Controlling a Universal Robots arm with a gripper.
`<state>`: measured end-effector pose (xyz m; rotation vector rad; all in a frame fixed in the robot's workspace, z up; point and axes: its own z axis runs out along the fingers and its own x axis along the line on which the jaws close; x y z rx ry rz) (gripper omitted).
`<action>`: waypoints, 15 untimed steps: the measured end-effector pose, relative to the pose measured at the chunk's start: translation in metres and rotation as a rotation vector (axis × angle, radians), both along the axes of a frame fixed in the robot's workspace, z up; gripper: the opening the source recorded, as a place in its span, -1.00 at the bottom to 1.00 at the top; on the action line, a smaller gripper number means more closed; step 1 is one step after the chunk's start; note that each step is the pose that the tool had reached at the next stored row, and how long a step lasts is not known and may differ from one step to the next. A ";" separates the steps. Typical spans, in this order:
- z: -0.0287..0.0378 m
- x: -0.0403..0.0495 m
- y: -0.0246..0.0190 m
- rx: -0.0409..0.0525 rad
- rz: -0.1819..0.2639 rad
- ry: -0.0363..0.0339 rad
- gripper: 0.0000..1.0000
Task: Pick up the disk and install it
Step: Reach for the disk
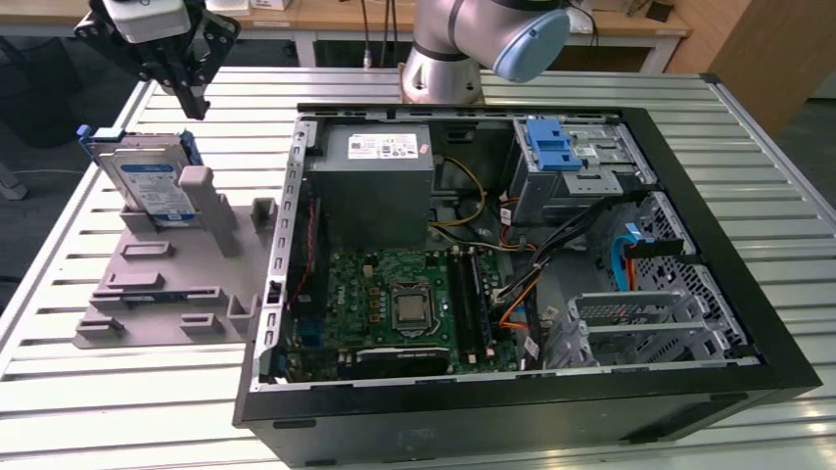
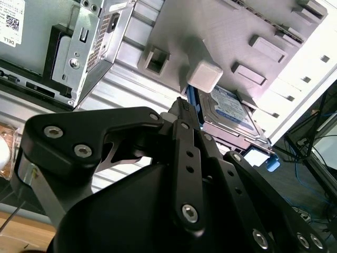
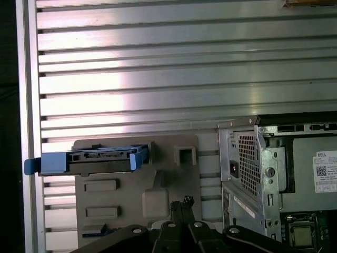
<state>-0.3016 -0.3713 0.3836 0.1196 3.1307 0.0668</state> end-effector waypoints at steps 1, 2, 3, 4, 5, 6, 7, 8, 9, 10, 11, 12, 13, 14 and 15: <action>0.0000 0.0000 0.0000 0.0000 0.000 0.0000 -0.79; 0.0000 0.0000 0.0000 0.0000 0.000 0.0000 -0.79; 0.0000 0.0000 0.0000 0.0000 0.000 0.0000 -0.79; -0.0001 -0.0001 0.0000 0.0001 0.000 -0.0001 -0.79; -0.0002 -0.0005 -0.0001 0.0002 0.000 -0.0003 -0.79; -0.0001 -0.0015 0.0000 0.0002 0.000 -0.0001 -0.79; -0.0001 -0.0026 0.0000 0.0001 0.000 -0.0001 -0.79; -0.0001 -0.0040 0.0001 0.0001 0.000 -0.0001 -0.79; -0.0001 -0.0053 0.0002 0.0001 0.000 -0.0001 -0.79; -0.0001 -0.0070 0.0005 0.0001 0.000 -0.0001 -0.79; -0.0001 -0.0087 0.0008 0.0001 0.000 0.0000 -0.79; -0.0001 -0.0105 0.0014 0.0001 0.000 0.0002 -0.79; -0.0001 -0.0128 0.0022 0.0000 0.000 0.0004 -0.79; -0.0001 -0.0155 0.0032 0.0001 0.000 0.0008 -0.79; -0.0001 -0.0184 0.0042 0.0000 0.000 0.0014 -0.79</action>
